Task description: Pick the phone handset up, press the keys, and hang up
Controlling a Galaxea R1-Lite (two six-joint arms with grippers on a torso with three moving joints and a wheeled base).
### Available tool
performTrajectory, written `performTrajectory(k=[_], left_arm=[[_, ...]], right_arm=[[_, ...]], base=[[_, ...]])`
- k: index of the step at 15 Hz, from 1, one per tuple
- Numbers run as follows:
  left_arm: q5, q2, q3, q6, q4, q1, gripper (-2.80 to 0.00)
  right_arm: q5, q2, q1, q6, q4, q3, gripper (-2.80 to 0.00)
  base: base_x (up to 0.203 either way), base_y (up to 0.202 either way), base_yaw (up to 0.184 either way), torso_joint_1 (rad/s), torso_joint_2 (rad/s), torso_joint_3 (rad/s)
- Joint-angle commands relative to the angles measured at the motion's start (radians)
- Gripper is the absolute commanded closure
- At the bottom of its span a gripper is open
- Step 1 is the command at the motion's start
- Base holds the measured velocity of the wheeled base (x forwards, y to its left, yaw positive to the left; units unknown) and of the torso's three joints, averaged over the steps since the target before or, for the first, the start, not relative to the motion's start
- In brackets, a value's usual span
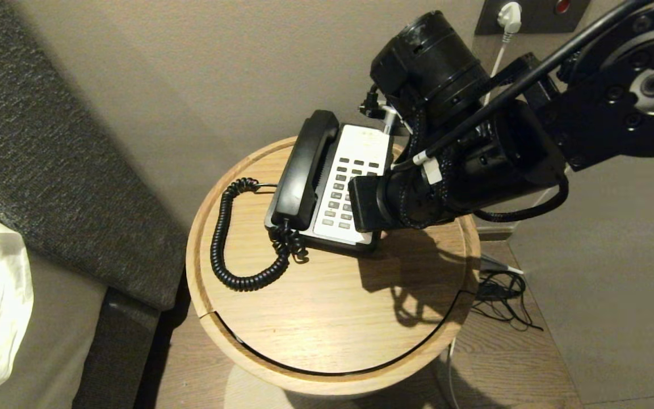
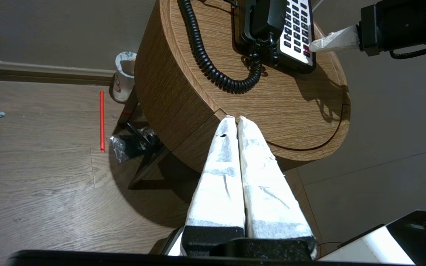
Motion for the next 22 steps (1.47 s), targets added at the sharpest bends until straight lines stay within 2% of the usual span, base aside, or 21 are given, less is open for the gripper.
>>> performTrajectory(k=[1, 13, 18, 20, 22], left_arm=[[0.001, -0.002, 0.002, -0.002, 0.001, 0.000, 0.00], [0.001, -0.008, 0.015, -0.003, 0.002, -0.002, 0.00], [0.004, -0.047, 0.101, 0.001, -0.002, 0.000, 0.00], [0.019, -0.066, 0.097, -0.004, -0.002, 0.003, 0.00], [0.060, -0.081, 0.108, -0.001, 0.000, 0.045, 0.00]], right_arm=[[-0.001, 0.008, 0.000, 0.002, 0.005, 0.002, 0.00], [-0.004, 0.006, -0.002, 0.001, 0.004, 0.025, 0.00], [-0.005, -0.112, -0.002, 0.008, 0.034, 0.017, 0.00], [-0.011, -0.180, -0.002, 0.016, 0.050, 0.027, 0.00], [-0.026, -0.268, -0.002, 0.030, 0.052, 0.082, 0.00]], base=[[0.000, 0.000, 0.000, 0.000, 0.00, 0.000], [0.000, 0.000, 0.000, 0.000, 0.00, 0.000], [0.000, 0.000, 0.000, 0.000, 0.00, 0.000], [0.000, 0.000, 0.000, 0.000, 0.00, 0.000], [0.000, 0.000, 0.000, 0.000, 0.00, 0.000]])
